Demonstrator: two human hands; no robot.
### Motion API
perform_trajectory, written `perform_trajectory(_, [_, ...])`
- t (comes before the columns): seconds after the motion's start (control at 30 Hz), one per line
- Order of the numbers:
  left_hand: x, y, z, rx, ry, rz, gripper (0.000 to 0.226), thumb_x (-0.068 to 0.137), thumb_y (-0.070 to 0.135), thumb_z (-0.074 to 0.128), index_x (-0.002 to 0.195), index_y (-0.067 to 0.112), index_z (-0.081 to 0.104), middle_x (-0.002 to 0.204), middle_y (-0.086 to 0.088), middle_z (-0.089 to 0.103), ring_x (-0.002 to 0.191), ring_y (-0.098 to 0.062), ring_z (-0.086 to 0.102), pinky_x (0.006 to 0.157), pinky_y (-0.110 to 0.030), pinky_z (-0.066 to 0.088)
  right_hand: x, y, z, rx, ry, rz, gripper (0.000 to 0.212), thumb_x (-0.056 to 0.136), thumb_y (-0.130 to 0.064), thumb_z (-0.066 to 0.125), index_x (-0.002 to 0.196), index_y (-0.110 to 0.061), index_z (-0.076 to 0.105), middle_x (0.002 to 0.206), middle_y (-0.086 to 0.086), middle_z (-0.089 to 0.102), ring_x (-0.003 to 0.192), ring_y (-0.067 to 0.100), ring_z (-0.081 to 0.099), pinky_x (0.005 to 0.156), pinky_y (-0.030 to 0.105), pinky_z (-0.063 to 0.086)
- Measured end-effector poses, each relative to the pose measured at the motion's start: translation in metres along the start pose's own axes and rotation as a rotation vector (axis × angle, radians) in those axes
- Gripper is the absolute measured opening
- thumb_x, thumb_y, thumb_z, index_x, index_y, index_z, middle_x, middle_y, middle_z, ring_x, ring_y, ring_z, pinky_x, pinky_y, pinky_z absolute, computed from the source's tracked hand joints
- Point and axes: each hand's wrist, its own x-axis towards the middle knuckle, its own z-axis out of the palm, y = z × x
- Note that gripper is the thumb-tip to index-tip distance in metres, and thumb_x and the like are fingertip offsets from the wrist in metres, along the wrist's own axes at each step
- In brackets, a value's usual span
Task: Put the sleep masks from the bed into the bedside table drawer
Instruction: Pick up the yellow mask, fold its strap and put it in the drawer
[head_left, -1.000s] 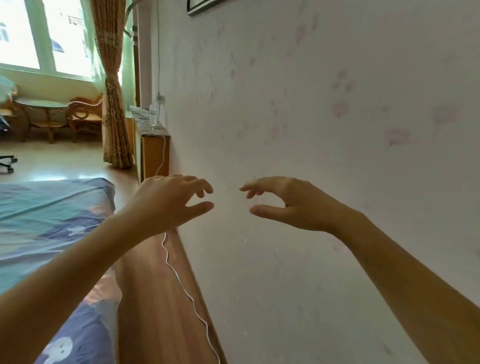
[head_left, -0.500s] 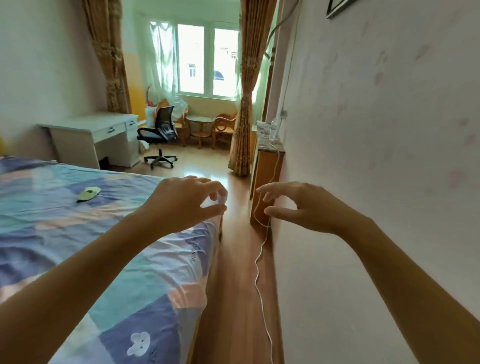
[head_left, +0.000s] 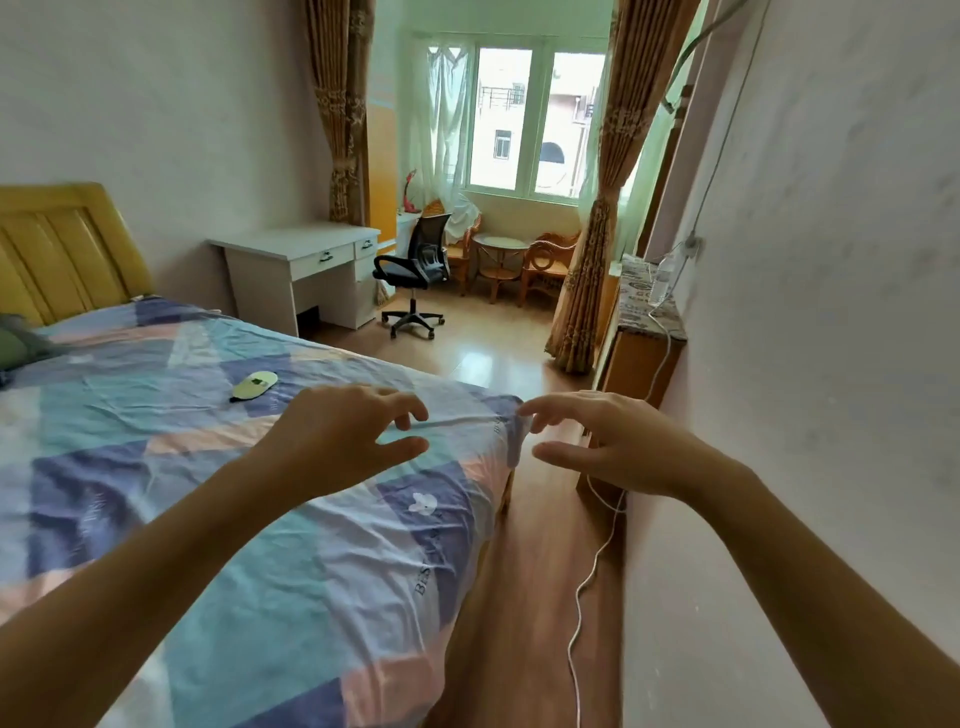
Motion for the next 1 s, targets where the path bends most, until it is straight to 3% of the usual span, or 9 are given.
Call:
perform_trajectory(0.17, [0.106,-0.048,0.040,-0.012,0.009,0.012,0.038,0.084,0.062,0.047,0.116,0.042,0.054,0.106,0.023,0.062,0.091,-0.001,0.060,0.058,-0.020,0.037,0.092,0.068,-0.005,-0.013,-0.009,0.006,0.044,0.090,-0.048,0.053,0.132,-0.043,0.044,0.119,-0.019,0.061,0.108,0.003,0.058,0.095,0.031,0.049])
perform_trajectory(0.37, [0.249,-0.090,0.074,-0.016,-0.005,0.080,0.037,0.085,0.061,0.046,0.115,0.043,0.054,0.103,0.024,0.062,0.093,0.002,0.058,0.070,-0.023,0.046,0.182,0.153,-0.026,-0.009,0.025,0.094,0.044,0.090,-0.051,0.050,0.133,-0.043,0.043,0.116,-0.024,0.057,0.107,-0.002,0.055,0.096,0.029,0.049])
perform_trajectory(0.67, [0.426,-0.108,0.147,-0.050,0.003,0.153,0.033,0.085,0.062,0.046,0.112,0.045,0.054,0.102,0.025,0.062,0.086,0.002,0.060,0.071,-0.025,0.048,0.280,0.296,-0.041,-0.003,0.026,0.185,0.044,0.090,-0.052,0.050,0.133,-0.045,0.041,0.119,-0.022,0.058,0.110,-0.002,0.053,0.099,0.030,0.047])
perform_trajectory(0.9, [0.573,-0.132,0.208,-0.035,0.014,0.116,0.034,0.085,0.061,0.046,0.114,0.045,0.054,0.101,0.026,0.062,0.084,0.003,0.058,0.065,-0.020,0.040,0.388,0.433,-0.046,-0.005,-0.011,0.127,0.047,0.090,-0.053,0.049,0.135,-0.045,0.038,0.125,-0.020,0.057,0.113,-0.001,0.054,0.100,0.032,0.047])
perform_trajectory(1.0, [0.641,-0.146,0.230,-0.009,0.005,0.067,0.034,0.084,0.062,0.047,0.114,0.045,0.054,0.100,0.027,0.061,0.078,0.007,0.052,0.059,-0.010,0.031,0.440,0.492,-0.057,-0.026,-0.042,0.097,0.048,0.091,-0.051,0.049,0.137,-0.043,0.038,0.124,-0.020,0.058,0.113,-0.003,0.053,0.100,0.031,0.046])
